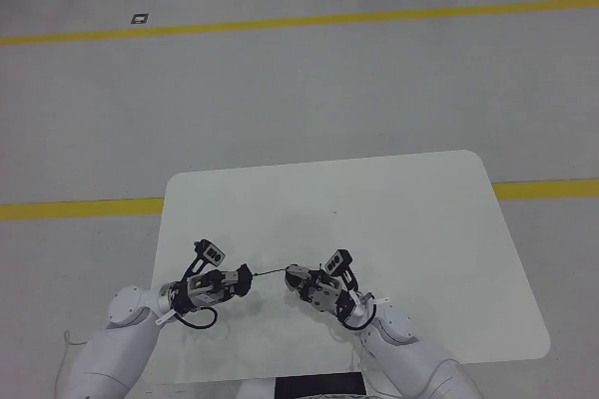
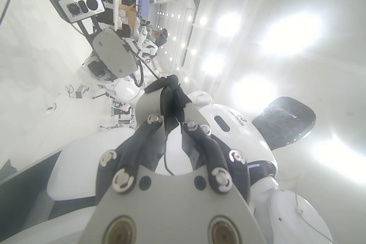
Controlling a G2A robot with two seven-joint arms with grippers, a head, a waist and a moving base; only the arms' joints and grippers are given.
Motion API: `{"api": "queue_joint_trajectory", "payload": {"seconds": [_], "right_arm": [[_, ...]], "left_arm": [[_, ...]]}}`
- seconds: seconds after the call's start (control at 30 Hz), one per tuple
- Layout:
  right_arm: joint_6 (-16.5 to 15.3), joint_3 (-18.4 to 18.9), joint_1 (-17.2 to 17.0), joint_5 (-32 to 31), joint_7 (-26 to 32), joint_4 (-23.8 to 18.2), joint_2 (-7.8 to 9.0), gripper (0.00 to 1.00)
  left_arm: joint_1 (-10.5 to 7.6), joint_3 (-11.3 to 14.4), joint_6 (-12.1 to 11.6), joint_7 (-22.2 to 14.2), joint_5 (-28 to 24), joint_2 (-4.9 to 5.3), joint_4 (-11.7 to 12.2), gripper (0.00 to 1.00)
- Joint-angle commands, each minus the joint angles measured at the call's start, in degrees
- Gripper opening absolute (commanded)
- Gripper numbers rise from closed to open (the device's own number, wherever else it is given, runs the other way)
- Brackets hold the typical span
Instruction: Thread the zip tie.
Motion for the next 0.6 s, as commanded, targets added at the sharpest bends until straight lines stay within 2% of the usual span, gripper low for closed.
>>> {"api": "queue_joint_trajectory", "payload": {"seconds": [0.0, 0.57], "right_arm": [[-0.01, 0.12, -0.05, -0.01, 0.0, -0.01, 0.03, 0.0], [-0.52, 0.63, -0.53, -0.33, -0.17, -0.15, 0.17, 0.0]], "left_arm": [[0.0, 0.0, 0.0, 0.0, 0.0, 0.0, 0.0, 0.0], [0.0, 0.0, 0.0, 0.0, 0.0, 0.0, 0.0, 0.0]]}}
